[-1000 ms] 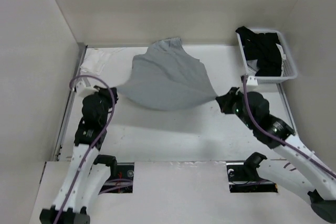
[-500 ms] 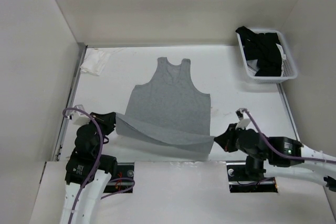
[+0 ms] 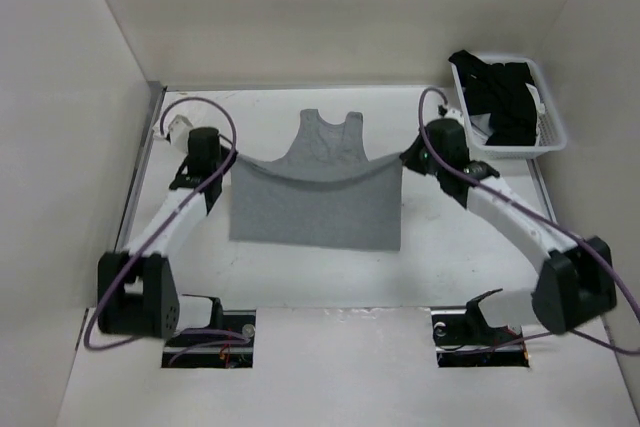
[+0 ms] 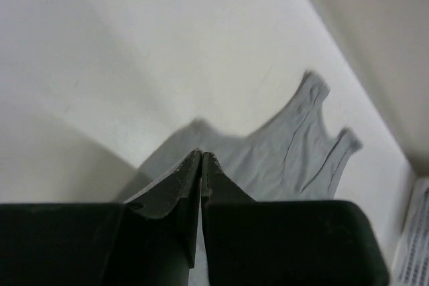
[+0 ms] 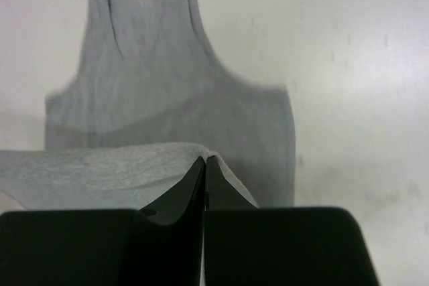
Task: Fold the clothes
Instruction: Fold the tank top
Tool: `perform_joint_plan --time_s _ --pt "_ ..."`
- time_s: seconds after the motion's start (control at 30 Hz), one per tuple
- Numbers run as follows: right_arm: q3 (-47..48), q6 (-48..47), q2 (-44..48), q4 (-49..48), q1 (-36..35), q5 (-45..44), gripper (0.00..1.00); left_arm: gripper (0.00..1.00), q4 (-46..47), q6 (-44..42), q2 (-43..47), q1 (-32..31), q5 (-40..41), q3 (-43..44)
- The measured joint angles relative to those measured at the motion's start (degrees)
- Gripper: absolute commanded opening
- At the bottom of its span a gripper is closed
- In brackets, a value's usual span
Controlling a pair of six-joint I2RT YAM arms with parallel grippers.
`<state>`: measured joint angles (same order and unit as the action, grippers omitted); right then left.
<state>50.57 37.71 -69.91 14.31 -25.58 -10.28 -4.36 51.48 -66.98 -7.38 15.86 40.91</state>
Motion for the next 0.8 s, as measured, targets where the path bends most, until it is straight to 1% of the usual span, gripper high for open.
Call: perform_joint_plan --time_s 0.07,0.17,0.2,0.23,0.27,0.33,0.37,0.4,0.43,0.5,0.57,0.6,0.63,0.67,0.7,0.73,0.8 --pt "7.8 -0.9 -8.7 -2.9 4.5 3.0 0.0 0.01 3.5 0.3 -10.0 1.4 0.1 8.2" --pt "21.3 -1.8 -21.2 -6.2 10.2 6.6 0.0 0.01 6.4 0.2 -24.3 2.4 -0.3 23.8" --pt "25.2 -2.0 -24.7 -6.6 11.5 7.6 0.0 0.02 7.1 -0.1 -28.9 2.5 -0.6 29.4" --pt "29.8 -2.0 -28.5 -6.9 12.8 8.5 0.0 0.06 7.6 -0.5 -33.4 2.5 -1.0 35.0" --pt "34.6 -2.1 -32.5 -7.0 14.0 9.4 0.06 0.11 7.6 -1.1 -37.2 2.5 -1.4 39.9" --pt "43.4 -2.1 -40.0 -6.8 15.6 10.8 0.26 0.25 7.4 -2.3 -45.1 2.5 -2.7 49.6" --pt "47.8 -2.2 -43.9 -6.6 16.2 11.1 0.34 0.29 7.3 -2.9 -48.0 2.5 -3.6 52.9" --pt "50.8 -2.1 -46.8 -6.6 16.6 11.6 0.39 0.31 7.2 -3.2 -50.4 2.5 -4.5 55.1" --pt "52.9 -2.1 -49.4 -6.6 16.9 11.9 0.41 0.31 6.9 -3.4 -51.7 2.6 -5.2 55.5" --pt "52.1 -2.1 -50.9 -5.9 16.9 12.0 0.43 0.3 6.3 -3.5 -51.9 2.8 -6.0 52.6" --pt "47.8 -2.1 -50.1 -5.8 16.7 11.8 0.42 0.28 7.8 -3.3 -49.0 3.0 -6.1 44.5" --pt "44.9 -2.0 -49.0 -6.2 16.4 11.6 0.38 0.27 8.8 -2.9 -46.4 3.0 -6.1 38.8" --pt "40.6 -2.0 -47.0 -6.6 16.1 11.2 0.31 0.26 9.7 -2.3 -43.2 3.0 -5.9 32.7" --pt "36.0 -2.1 -44.5 -7.2 15.5 10.7 0.21 0.25 10.3 -1.6 -39.1 3.1 -5.7 25.8" --pt "30.5 -2.1 -41.1 -7.7 14.8 10.2 0.07 0.25 11.2 -0.7 -34.7 3.0 -5.3 19.0" --pt "25.0 -2.1 -37.4 -8.5 13.7 9.7 0.0 0.25 11.8 0.1 -30.3 2.8 -4.9 13.0" --pt "14.6 -1.5 -29.3 -10.4 11.0 8.9 0.0 0.27 13.3 1.6 -22.3 2.2 -4.4 3.6"
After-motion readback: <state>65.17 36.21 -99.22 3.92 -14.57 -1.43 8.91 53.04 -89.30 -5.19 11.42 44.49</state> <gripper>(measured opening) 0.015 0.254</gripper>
